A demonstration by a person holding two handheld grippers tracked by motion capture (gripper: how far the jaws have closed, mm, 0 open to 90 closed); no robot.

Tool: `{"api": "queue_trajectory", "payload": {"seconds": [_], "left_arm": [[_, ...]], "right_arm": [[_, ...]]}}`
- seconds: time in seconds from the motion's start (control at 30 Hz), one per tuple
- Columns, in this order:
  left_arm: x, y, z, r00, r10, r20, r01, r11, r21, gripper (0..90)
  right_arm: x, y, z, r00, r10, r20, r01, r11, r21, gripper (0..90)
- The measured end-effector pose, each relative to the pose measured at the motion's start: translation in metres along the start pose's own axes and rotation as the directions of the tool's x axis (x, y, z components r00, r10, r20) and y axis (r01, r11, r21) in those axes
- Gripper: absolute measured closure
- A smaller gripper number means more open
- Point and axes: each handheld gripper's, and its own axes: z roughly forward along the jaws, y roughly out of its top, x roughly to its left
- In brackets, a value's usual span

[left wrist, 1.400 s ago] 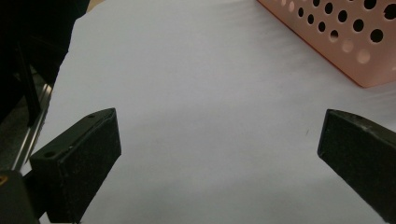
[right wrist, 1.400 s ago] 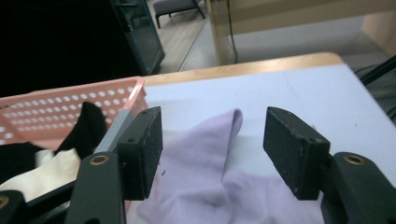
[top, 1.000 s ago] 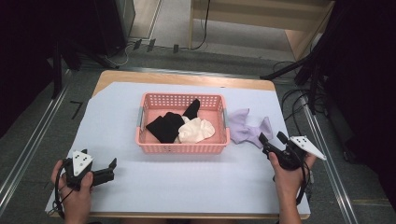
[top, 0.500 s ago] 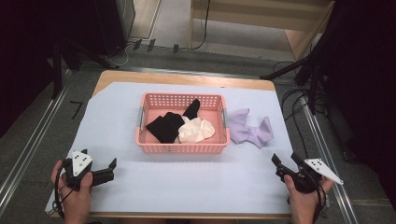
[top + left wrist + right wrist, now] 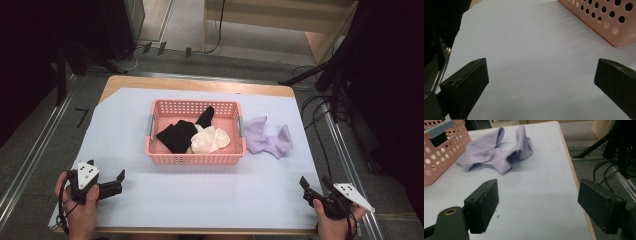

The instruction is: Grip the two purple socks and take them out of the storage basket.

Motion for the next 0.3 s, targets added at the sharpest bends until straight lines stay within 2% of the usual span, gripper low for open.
{"api": "queue_trajectory", "payload": {"seconds": [0.07, 0.13, 0.2, 0.3], "left_arm": [[0.0000, -0.0001, 0.0000, 1.0000, -0.005, 0.001, 0.005, 1.0000, -0.004, 0.3], [0.0001, -0.0002, 0.0000, 1.0000, -0.005, 0.001, 0.005, 1.0000, -0.004, 0.3], [0.0000, -0.0002, 0.0002, 1.0000, -0.006, 0.000, 0.006, 1.0000, -0.004, 0.3], [0.0005, -0.0001, 0.0004, 1.0000, -0.009, 0.002, 0.009, 1.0000, -0.003, 0.3]], "right_arm": [[-0.0002, -0.0001, -0.0003, 0.9997, 0.025, 0.010, -0.025, 1.000, 0.001, 18.2], [0.0001, -0.0003, 0.0001, 0.9996, 0.027, 0.008, -0.027, 1.000, 0.000, 18.2], [0.0007, -0.0007, 0.0007, 0.9997, 0.018, 0.016, -0.018, 1.000, 0.012, 18.2], [0.0011, -0.0010, 0.0007, 0.9998, 0.000, 0.019, 0.000, 1.000, 0.003, 18.1]]}}
